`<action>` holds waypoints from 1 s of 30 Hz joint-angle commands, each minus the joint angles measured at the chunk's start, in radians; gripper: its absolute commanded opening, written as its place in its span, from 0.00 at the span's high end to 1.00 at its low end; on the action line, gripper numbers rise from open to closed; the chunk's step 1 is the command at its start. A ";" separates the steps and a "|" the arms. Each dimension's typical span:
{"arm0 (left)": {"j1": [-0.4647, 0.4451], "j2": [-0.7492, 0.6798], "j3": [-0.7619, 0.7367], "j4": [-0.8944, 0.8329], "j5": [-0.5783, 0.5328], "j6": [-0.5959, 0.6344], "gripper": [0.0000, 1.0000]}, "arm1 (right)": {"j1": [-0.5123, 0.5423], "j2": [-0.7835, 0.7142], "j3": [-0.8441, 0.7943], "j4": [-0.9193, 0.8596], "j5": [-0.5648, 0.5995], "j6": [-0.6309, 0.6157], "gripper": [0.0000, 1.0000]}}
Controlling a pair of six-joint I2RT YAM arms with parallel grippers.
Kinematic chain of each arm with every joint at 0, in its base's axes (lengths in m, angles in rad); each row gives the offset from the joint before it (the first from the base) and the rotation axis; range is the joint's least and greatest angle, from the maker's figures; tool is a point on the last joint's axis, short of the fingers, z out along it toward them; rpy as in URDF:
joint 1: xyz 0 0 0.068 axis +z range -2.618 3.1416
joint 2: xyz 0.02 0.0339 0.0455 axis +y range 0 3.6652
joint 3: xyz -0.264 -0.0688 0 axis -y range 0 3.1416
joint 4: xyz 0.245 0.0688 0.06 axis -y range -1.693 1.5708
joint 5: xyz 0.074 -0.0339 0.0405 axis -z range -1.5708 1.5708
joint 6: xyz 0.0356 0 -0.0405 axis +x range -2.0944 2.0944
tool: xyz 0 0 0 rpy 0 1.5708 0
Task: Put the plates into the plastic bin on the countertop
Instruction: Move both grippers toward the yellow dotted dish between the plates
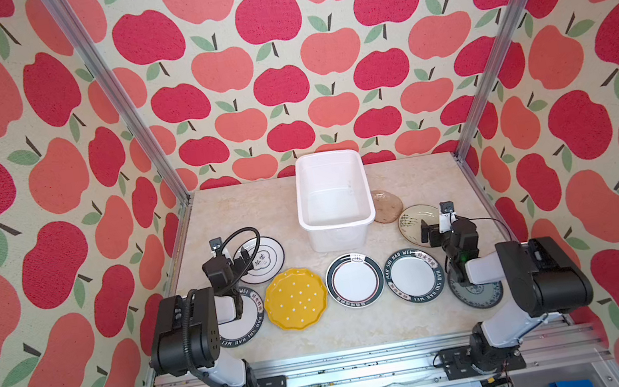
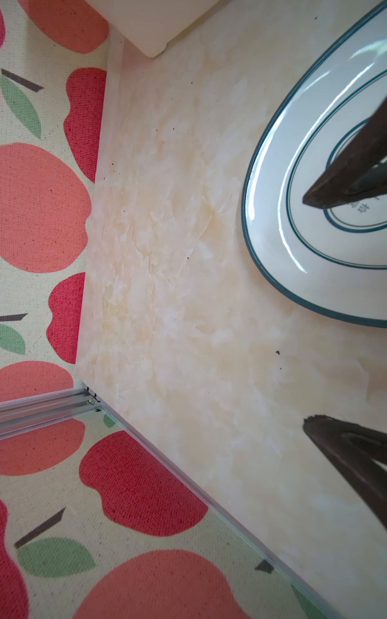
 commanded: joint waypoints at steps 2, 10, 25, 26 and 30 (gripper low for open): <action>-0.001 0.008 -0.005 0.020 0.004 0.019 0.01 | -0.004 -0.001 0.013 -0.014 -0.032 -0.012 0.01; -0.001 0.009 -0.005 0.020 0.003 0.020 0.01 | -0.003 -0.002 0.012 -0.014 -0.032 -0.012 0.01; 0.035 -0.108 0.007 -0.096 0.008 -0.024 0.01 | -0.002 -0.180 0.127 -0.355 0.092 0.020 0.01; 0.027 -0.151 0.020 -0.159 -0.014 -0.023 0.01 | 0.000 -0.220 0.160 -0.438 0.096 0.033 0.01; 0.049 -0.353 0.151 -0.607 -0.107 -0.236 0.01 | -0.006 -0.375 0.346 -0.873 0.114 0.320 0.01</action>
